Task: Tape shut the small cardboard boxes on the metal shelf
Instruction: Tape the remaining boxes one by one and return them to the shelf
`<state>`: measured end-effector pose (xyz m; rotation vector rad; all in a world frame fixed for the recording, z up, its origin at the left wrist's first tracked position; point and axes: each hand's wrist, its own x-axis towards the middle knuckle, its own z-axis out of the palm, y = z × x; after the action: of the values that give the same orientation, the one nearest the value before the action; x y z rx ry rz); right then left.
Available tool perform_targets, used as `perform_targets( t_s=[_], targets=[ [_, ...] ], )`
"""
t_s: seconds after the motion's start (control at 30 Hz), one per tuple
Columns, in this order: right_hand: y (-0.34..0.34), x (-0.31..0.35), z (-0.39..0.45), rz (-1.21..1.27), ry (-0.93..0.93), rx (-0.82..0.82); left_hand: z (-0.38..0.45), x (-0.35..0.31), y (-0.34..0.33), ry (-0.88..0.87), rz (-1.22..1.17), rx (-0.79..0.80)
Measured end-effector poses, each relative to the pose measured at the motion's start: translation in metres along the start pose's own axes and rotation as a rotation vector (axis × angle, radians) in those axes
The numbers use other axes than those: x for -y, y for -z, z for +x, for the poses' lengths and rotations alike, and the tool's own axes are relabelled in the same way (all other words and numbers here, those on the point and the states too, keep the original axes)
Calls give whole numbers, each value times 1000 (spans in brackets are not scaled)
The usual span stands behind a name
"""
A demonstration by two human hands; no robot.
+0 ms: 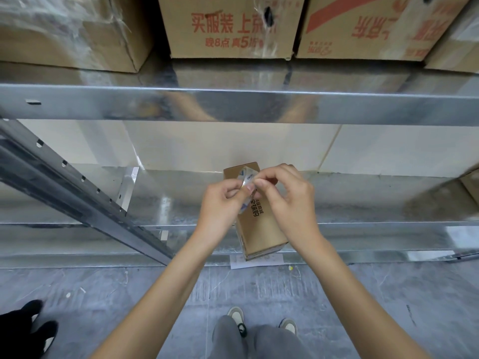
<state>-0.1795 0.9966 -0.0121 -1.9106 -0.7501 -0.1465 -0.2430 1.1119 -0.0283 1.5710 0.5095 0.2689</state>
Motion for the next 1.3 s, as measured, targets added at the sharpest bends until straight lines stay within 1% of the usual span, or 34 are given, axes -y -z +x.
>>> perform_targets(
  t_s=[0.07,0.23,0.37,0.5,0.57,0.67,0.7,0.73,0.77,0.83,0.87,0.9,0.93,0.97,1.03,1.1,1.17,1.23,1.3],
  targets=[
    [-1,1,-2,129,-129,-22,0,2,-1,20,-92,-12],
    [-7,4,-6,469,-540,-119,-1,7,-6,112,-366,-32],
    [-13,1,-3,639,-818,-112,-2,12,-8,110,-416,-67],
    [-22,1,-1,734,-947,-54,-2,18,-7,61,-380,-135],
    [-29,1,1,759,-981,-32,-1,23,-3,77,-346,-163],
    [-36,-9,5,758,-1046,53,2,30,13,97,-322,-205],
    [-37,-13,6,716,-1038,79,5,31,20,81,-305,-212],
    [-39,-16,4,616,-978,88,9,33,29,50,-263,-222],
    [-42,-22,-1,408,-849,101,15,35,40,18,-208,-240],
    [-51,-36,-16,-264,-567,244,32,47,64,-38,-43,-299],
    [-56,-41,-25,-532,-476,336,41,56,76,-62,83,-337],
    [-60,-46,-31,-682,-448,424,49,68,87,-64,203,-376],
    [-63,-50,-35,-736,-462,489,57,82,98,-55,290,-430],
    [-65,-54,-37,-728,-481,521,62,95,108,-34,343,-486],
    [-63,-62,-34,-691,-422,549,71,124,125,6,457,-551],
    [-56,-68,-26,-713,-270,625,76,152,139,18,649,-519],
    [-48,-73,-10,-751,-122,735,81,172,145,18,829,-479],
    [-43,-77,8,-739,-91,849,80,179,141,88,933,-450],
    [-42,-81,22,-740,-77,908,75,180,131,138,980,-450]
  ],
)
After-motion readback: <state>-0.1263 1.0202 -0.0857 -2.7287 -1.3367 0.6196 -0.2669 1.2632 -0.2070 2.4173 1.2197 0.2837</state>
